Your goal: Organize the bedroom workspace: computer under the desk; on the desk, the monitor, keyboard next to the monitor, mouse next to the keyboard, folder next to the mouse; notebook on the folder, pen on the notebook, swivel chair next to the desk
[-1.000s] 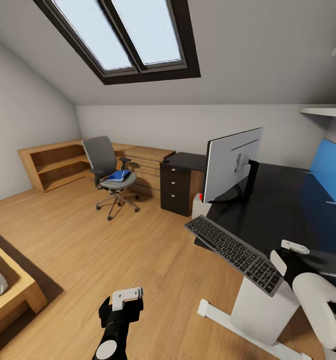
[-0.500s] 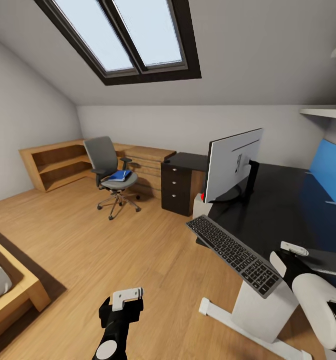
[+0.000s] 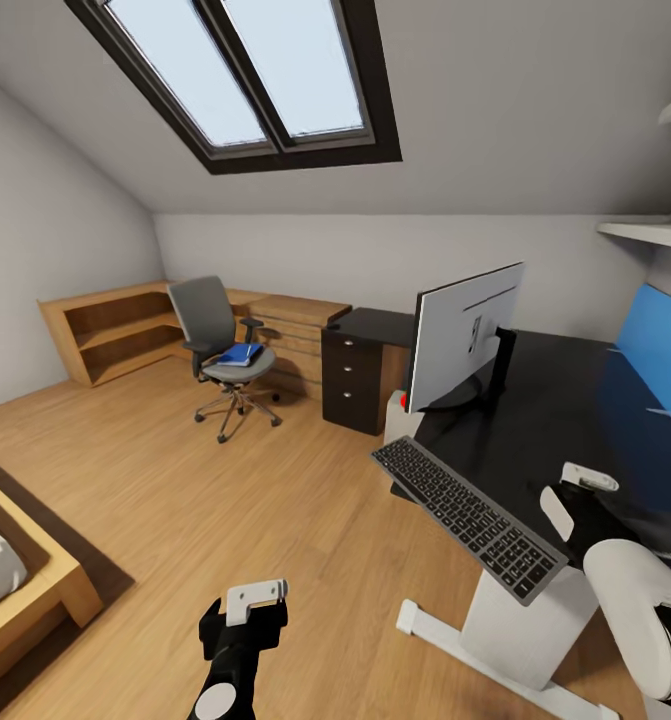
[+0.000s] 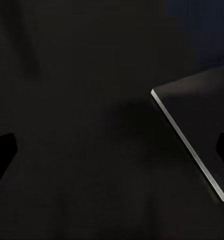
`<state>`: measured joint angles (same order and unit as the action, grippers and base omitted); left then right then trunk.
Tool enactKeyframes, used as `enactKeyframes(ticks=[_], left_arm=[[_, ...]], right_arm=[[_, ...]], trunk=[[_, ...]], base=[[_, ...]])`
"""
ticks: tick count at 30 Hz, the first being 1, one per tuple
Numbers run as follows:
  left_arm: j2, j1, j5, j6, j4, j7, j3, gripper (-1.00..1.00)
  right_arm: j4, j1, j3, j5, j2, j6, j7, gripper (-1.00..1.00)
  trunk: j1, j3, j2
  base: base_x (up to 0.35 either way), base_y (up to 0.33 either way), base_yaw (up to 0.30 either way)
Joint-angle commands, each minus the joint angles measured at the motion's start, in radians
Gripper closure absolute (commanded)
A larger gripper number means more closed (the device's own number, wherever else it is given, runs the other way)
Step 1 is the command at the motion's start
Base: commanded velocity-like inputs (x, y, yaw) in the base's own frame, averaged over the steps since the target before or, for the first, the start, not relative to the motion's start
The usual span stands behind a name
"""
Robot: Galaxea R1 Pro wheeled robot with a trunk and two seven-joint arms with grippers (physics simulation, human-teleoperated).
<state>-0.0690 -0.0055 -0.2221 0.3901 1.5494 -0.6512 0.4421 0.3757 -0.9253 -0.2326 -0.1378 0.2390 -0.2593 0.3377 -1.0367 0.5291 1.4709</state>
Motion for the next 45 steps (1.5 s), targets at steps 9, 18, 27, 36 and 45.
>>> enactKeyframes(ticks=[9, 18, 27, 36, 45], left_arm=[[0.000, -0.001, -0.006, 0.003, -0.006, -0.007, 0.001, -1.00], [0.001, -0.001, -0.006, 0.003, -0.008, -0.007, 0.000, -1.00], [0.002, -0.001, -0.005, 0.001, -0.008, -0.008, 0.000, -1.00], [0.002, -0.001, -0.006, 0.001, -0.008, -0.008, 0.000, -1.00], [0.002, -0.001, -0.007, 0.003, -0.017, -0.006, -0.002, -1.00]], right_arm=[[0.047, 0.000, 0.001, -0.011, -0.019, -0.012, 0.005, -1.00], [0.291, 0.057, -0.001, -0.012, -0.072, -0.147, 0.007, -1.00], [0.731, 0.291, -0.002, -0.130, -0.156, -0.327, 0.010, -1.00], [0.780, 0.316, -0.003, -0.135, -0.205, -0.331, 0.030, -1.00], [0.784, 0.316, -0.004, -0.135, -0.206, -0.331, 0.032, -1.00]], trunk=[[0.000, 0.001, 0.000], [0.000, 0.001, 0.000], [0.000, 0.001, 0.000], [0.000, 0.001, 0.000], [0.000, 0.001, 0.000]], base=[[0.000, 0.000, 0.000], [0.000, 0.000, 0.000], [-0.004, 0.003, 0.000], [-0.226, 0.199, -0.129], [-0.123, 0.106, -0.058]])
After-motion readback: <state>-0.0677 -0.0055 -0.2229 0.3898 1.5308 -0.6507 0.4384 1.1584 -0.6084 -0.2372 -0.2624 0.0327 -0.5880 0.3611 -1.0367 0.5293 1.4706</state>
